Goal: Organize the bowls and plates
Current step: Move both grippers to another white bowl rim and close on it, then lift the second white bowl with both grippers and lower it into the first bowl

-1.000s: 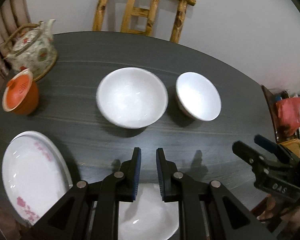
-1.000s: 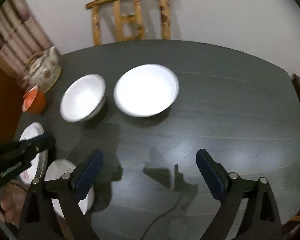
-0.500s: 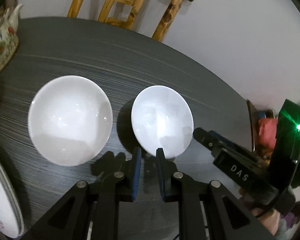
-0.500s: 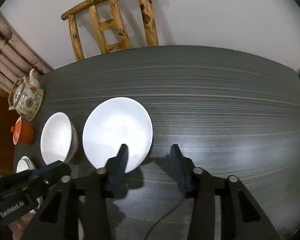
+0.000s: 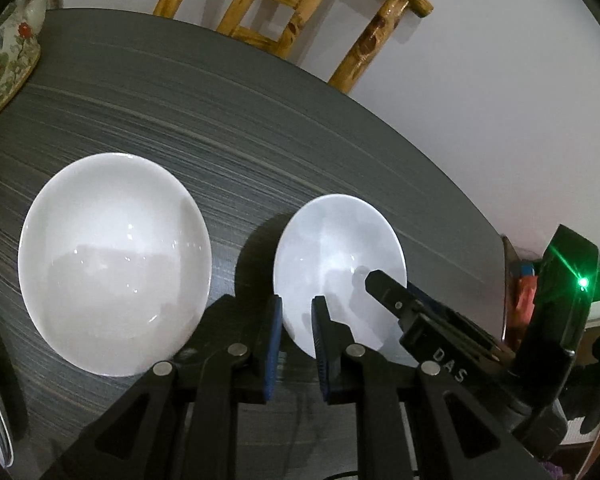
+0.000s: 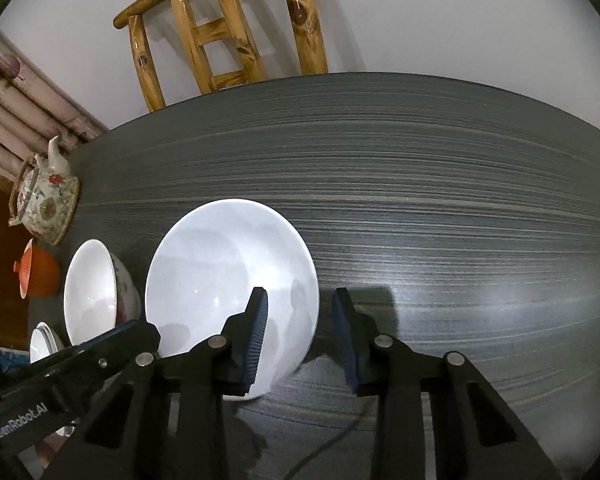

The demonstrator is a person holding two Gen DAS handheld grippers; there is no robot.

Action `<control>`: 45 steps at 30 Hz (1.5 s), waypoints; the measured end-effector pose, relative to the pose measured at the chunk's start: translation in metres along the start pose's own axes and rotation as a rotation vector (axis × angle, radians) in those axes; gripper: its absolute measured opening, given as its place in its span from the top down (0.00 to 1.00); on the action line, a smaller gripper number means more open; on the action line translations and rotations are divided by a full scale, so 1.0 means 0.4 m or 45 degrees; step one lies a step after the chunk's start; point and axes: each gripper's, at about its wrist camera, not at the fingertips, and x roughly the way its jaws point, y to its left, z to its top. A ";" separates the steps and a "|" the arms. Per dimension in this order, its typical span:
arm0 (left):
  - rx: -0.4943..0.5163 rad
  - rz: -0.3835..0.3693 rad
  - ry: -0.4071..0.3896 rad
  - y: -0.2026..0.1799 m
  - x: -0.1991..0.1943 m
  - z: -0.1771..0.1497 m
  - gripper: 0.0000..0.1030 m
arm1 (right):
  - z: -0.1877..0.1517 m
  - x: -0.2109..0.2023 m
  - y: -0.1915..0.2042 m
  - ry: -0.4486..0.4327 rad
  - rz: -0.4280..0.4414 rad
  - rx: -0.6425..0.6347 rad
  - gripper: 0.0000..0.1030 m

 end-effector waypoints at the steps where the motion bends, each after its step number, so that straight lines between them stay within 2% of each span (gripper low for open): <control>1: -0.003 0.010 0.002 0.001 0.000 -0.001 0.86 | 0.004 0.005 -0.001 -0.001 -0.004 -0.001 0.74; 4: -0.014 0.012 0.014 0.008 -0.005 -0.013 0.85 | 0.011 0.021 -0.002 0.004 0.000 -0.005 0.85; 7: -0.030 0.032 0.028 0.008 0.002 -0.010 0.85 | 0.016 0.034 0.001 0.004 -0.034 -0.030 0.91; 21: 0.014 0.067 0.056 -0.001 0.039 -0.025 0.85 | -0.030 0.020 -0.001 0.034 -0.096 -0.080 0.93; 28: 0.042 0.076 0.062 -0.010 0.039 -0.027 0.85 | -0.074 0.006 -0.013 0.064 -0.089 -0.076 0.93; 36: 0.133 0.119 0.098 -0.030 0.047 -0.045 0.85 | -0.123 -0.010 -0.021 0.073 -0.064 -0.054 0.93; 41: 0.185 0.151 0.101 -0.035 0.048 -0.058 0.95 | -0.142 -0.020 -0.030 0.071 -0.066 -0.021 0.93; 45: 0.191 0.143 0.109 -0.028 0.043 -0.058 0.96 | -0.154 -0.027 -0.038 0.069 -0.058 0.006 0.93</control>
